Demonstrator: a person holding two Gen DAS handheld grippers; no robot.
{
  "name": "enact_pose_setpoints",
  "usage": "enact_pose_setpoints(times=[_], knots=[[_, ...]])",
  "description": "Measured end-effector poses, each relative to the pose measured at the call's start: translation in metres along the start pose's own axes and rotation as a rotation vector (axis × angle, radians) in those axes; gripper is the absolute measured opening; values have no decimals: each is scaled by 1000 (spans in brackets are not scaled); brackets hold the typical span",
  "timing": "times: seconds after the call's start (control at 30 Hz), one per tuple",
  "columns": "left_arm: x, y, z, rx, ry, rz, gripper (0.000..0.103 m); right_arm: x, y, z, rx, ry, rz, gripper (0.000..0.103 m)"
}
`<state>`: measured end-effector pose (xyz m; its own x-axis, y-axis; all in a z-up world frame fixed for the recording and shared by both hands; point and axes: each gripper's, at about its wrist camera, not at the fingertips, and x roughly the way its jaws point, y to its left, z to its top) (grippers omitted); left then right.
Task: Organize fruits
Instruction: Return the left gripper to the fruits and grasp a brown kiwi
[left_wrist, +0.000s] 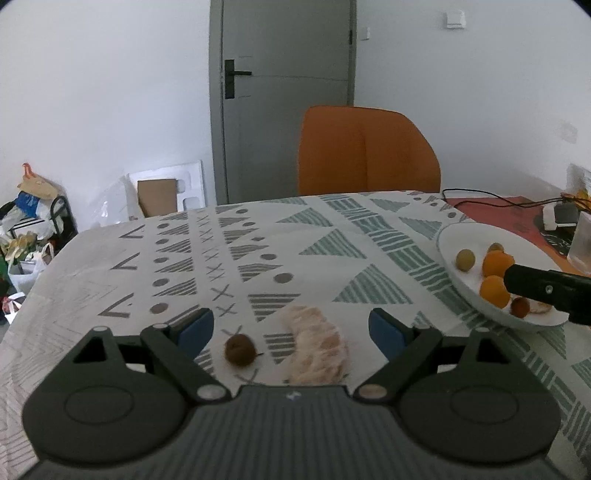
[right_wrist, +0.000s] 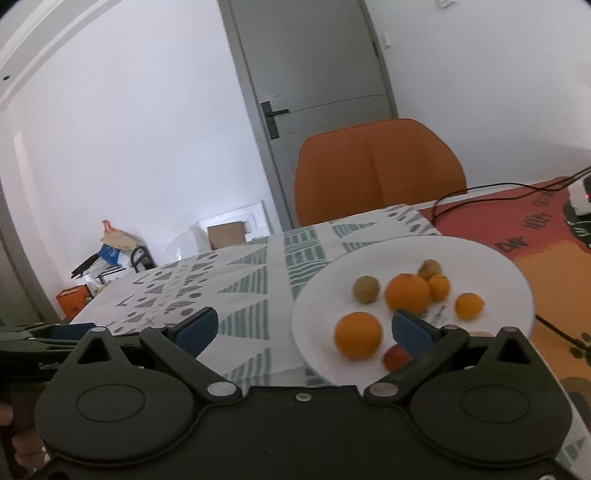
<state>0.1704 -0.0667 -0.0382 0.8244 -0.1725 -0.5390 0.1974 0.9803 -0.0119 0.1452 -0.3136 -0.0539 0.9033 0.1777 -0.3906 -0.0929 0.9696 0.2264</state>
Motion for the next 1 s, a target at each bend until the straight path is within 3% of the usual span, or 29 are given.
enact_pose_setpoints(times=[0.27, 0.5, 0.63, 1.0], knots=[[1, 20, -4, -30, 4, 10, 88, 8, 19, -2, -30, 18, 26, 102], [10, 32, -8, -49, 13, -8, 75, 18, 33, -5, -54, 41, 38, 102], [18, 38, -13, -69, 27, -21, 56, 23, 44, -7, -78, 57, 48, 102], [36, 49, -26, -104, 44, -53, 21, 39, 74, -10, -149, 108, 63, 102]])
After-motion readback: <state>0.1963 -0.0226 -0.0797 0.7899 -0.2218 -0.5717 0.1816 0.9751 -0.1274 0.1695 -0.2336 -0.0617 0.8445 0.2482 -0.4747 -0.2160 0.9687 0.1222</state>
